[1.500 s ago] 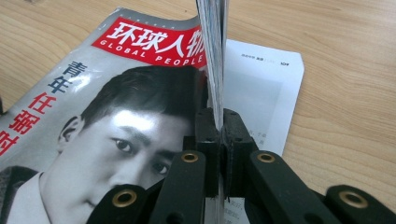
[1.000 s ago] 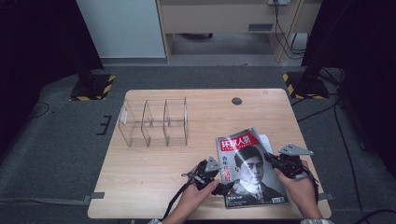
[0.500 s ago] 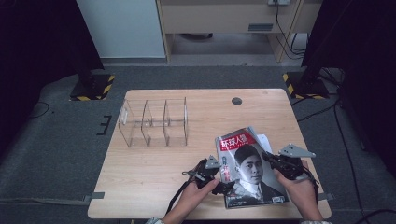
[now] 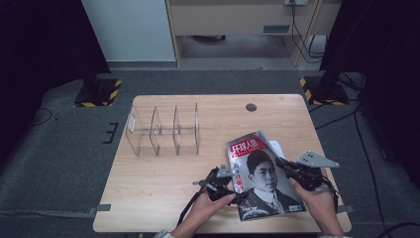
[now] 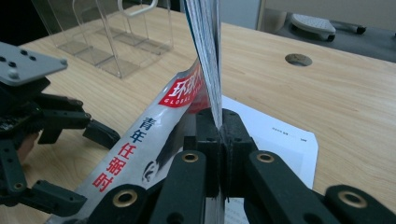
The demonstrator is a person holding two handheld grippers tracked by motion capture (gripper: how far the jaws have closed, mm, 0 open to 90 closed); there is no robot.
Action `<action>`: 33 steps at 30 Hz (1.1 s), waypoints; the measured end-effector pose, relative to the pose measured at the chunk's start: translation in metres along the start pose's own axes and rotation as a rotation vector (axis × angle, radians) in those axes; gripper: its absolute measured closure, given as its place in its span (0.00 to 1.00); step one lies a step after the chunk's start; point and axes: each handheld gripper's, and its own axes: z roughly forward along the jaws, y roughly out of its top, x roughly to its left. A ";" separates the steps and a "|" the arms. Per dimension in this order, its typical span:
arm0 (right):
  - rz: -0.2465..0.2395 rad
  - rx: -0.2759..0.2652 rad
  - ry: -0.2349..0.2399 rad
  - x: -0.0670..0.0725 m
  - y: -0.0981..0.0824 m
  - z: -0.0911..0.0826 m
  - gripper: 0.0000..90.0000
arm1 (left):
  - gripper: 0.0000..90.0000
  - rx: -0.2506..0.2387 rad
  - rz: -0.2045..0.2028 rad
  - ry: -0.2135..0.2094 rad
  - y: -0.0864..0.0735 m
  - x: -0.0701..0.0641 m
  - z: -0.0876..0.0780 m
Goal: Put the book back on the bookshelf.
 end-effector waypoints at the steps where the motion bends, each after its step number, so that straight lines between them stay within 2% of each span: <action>1: 0.001 -0.005 0.005 -0.001 0.000 -0.001 0.98 | 0.06 -0.003 -0.005 -0.004 0.000 0.001 0.000; 5: 0.030 -0.036 0.012 -0.003 0.002 -0.004 0.98 | 0.07 -0.012 -0.019 -0.023 0.001 0.003 0.001; 8: 0.039 -0.031 0.016 -0.005 0.000 -0.001 0.98 | 0.10 -0.005 -0.005 -0.043 0.004 0.003 0.004; 10: 0.050 -0.013 0.017 -0.007 -0.003 0.003 0.98 | 0.11 -0.009 -0.010 -0.040 0.005 0.004 0.005; 13: 0.090 0.010 0.025 -0.013 -0.008 0.010 0.98 | 0.17 -0.022 -0.034 -0.040 0.006 0.007 0.005; 16: 0.109 0.057 0.008 -0.018 -0.012 0.017 0.98 | 0.25 -0.018 -0.020 -0.034 0.008 0.009 0.007; 18: 0.122 0.084 -0.004 -0.021 -0.016 0.023 0.98 | 0.27 -0.014 -0.012 -0.027 0.010 0.009 0.008; 22: 0.174 0.122 -0.023 -0.031 -0.025 0.031 0.98 | 0.35 -0.023 -0.028 -0.003 0.011 0.010 0.010; 24: 0.185 0.141 -0.031 -0.035 -0.028 0.033 0.98 | 0.39 -0.025 -0.038 0.004 0.011 0.011 0.009; 29: 0.225 0.176 -0.044 -0.044 -0.035 0.037 0.98 | 0.43 -0.022 -0.023 0.018 0.011 0.010 0.009; 33: 0.213 0.199 -0.056 -0.043 -0.037 0.038 0.98 | 0.45 -0.018 -0.012 0.025 0.011 0.010 0.008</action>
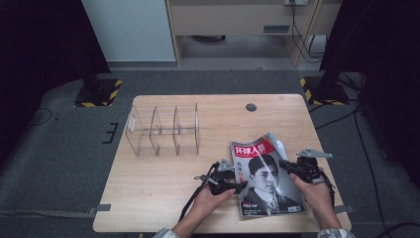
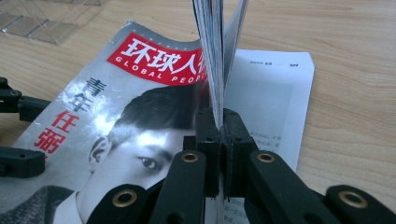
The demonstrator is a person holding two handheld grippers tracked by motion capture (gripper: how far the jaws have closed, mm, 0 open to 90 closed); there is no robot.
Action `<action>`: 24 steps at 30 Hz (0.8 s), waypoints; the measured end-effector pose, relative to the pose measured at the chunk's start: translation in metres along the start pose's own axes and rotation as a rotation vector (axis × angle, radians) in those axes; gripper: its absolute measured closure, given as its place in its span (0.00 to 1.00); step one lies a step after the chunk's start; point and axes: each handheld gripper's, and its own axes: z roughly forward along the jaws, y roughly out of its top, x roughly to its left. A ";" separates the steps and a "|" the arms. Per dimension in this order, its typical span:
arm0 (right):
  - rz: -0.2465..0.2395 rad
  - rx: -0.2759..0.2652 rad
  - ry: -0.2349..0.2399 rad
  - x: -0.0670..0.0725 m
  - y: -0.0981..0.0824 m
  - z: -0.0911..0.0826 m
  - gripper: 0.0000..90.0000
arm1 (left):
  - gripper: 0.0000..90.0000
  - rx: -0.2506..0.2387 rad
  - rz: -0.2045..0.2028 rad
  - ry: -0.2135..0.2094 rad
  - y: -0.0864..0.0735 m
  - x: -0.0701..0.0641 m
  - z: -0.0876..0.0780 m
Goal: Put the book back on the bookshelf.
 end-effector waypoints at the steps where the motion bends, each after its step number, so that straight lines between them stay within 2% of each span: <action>1: 0.002 0.003 0.000 0.001 0.000 0.000 0.98 | 0.45 0.002 0.003 0.002 0.000 0.000 -0.001; 3: -0.003 0.008 0.001 0.003 -0.001 0.000 0.98 | 0.46 0.000 -0.003 0.004 -0.001 0.001 -0.001; 10: -0.029 0.032 0.048 0.015 0.000 0.002 0.98 | 0.44 0.002 0.004 -0.009 -0.001 0.002 -0.003; 17: -0.057 0.047 0.038 0.024 -0.003 0.002 0.97 | 0.49 0.005 0.010 0.008 -0.002 0.004 -0.005; 19: -0.066 0.050 0.016 0.024 -0.004 0.002 0.93 | 0.52 0.006 0.011 0.008 -0.002 0.004 -0.005; 22: -0.112 0.051 0.002 0.022 -0.007 0.005 0.78 | 0.55 0.004 0.009 0.014 -0.002 0.005 -0.005; 24: -0.137 0.051 0.001 0.019 -0.010 0.006 0.74 | 0.56 0.004 0.008 0.012 -0.002 0.005 -0.005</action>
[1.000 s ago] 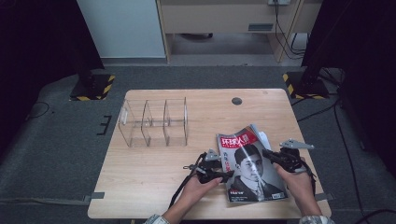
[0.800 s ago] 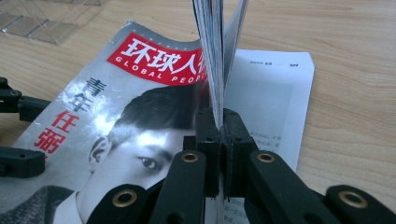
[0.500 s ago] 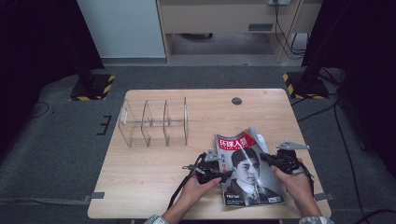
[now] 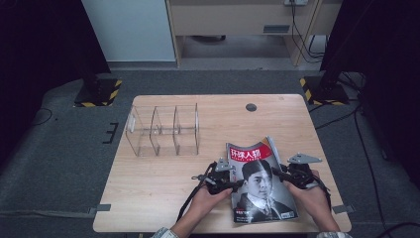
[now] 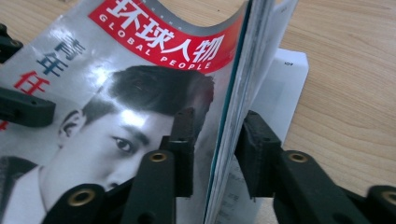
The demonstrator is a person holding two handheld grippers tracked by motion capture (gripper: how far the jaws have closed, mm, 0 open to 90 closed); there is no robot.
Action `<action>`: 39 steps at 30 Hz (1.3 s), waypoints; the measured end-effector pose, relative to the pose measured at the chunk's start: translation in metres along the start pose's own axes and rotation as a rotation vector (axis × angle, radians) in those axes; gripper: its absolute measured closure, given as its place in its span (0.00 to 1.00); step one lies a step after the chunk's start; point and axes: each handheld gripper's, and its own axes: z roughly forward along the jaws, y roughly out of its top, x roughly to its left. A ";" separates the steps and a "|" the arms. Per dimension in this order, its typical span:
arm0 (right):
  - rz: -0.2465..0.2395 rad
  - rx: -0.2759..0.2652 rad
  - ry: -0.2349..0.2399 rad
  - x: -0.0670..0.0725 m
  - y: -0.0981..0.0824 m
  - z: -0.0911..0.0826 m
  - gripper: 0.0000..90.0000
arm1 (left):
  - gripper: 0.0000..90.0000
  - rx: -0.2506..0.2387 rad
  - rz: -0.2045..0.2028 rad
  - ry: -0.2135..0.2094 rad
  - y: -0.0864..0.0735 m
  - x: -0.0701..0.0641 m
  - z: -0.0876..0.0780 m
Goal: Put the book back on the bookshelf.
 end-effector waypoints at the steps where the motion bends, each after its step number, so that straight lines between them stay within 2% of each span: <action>1: -0.004 0.002 -0.008 -0.001 -0.001 0.001 0.71 | 0.56 0.000 -0.002 -0.002 0.000 0.000 0.000; 2: -0.001 0.020 -0.022 -0.004 -0.003 0.001 0.66 | 0.56 0.000 -0.001 -0.001 0.000 0.000 0.000; 9: 0.046 0.069 -0.052 -0.010 -0.010 0.004 0.50 | 0.57 -0.001 -0.003 -0.003 0.000 0.001 0.000; 12: 0.059 0.067 -0.052 -0.013 -0.010 0.004 0.49 | 0.57 0.001 0.003 0.002 0.000 0.001 0.000; 16: 0.060 0.097 -0.039 -0.011 -0.013 0.009 0.48 | 0.57 0.001 -0.002 -0.003 0.000 0.002 -0.001; 23: 0.065 0.099 -0.033 -0.010 -0.014 0.009 0.49 | 0.59 0.000 -0.007 -0.003 -0.001 0.003 -0.002; 39: 0.014 0.103 -0.022 0.000 -0.013 0.011 0.55 | 0.62 -0.002 -0.032 -0.013 -0.001 0.008 -0.005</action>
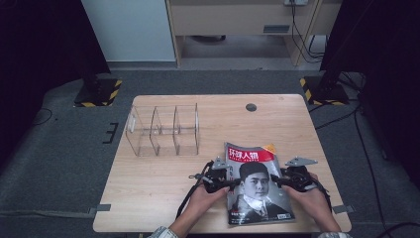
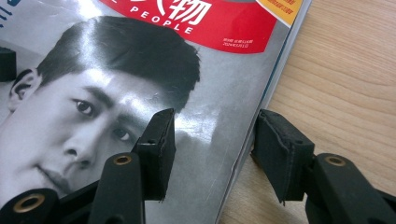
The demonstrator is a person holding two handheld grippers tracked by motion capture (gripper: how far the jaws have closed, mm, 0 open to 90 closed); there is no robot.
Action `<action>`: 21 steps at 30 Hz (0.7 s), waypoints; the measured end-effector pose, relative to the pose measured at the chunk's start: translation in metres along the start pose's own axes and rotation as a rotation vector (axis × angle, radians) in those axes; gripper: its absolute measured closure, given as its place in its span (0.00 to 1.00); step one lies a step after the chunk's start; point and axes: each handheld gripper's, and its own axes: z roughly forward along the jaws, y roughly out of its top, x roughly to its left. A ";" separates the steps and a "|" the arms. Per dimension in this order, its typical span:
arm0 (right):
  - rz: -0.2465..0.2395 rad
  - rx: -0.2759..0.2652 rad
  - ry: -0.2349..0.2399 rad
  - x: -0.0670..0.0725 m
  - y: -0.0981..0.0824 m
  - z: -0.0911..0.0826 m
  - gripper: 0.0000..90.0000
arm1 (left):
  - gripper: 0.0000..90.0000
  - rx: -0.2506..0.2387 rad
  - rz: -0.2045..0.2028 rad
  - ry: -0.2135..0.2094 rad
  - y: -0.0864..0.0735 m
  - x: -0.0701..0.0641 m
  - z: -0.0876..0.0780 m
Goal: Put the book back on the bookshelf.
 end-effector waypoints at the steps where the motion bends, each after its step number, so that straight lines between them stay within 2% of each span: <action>1: -0.001 0.002 0.004 0.001 0.000 0.000 0.55 | 0.62 0.000 -0.001 0.001 0.000 0.000 0.000; 9: -0.018 0.002 0.022 0.005 0.001 0.001 0.56 | 0.62 0.007 -0.016 -0.010 0.000 0.004 -0.003; 12: 0.001 0.002 0.033 0.002 0.002 0.003 0.54 | 0.61 0.009 -0.013 -0.006 0.001 0.004 -0.003; 18: 0.015 -0.001 0.021 -0.004 0.010 0.011 0.45 | 0.60 0.025 0.003 0.006 0.004 0.004 -0.004; 21: 0.026 -0.005 0.037 -0.004 0.012 0.014 0.46 | 0.58 0.018 -0.004 0.006 0.006 0.007 -0.006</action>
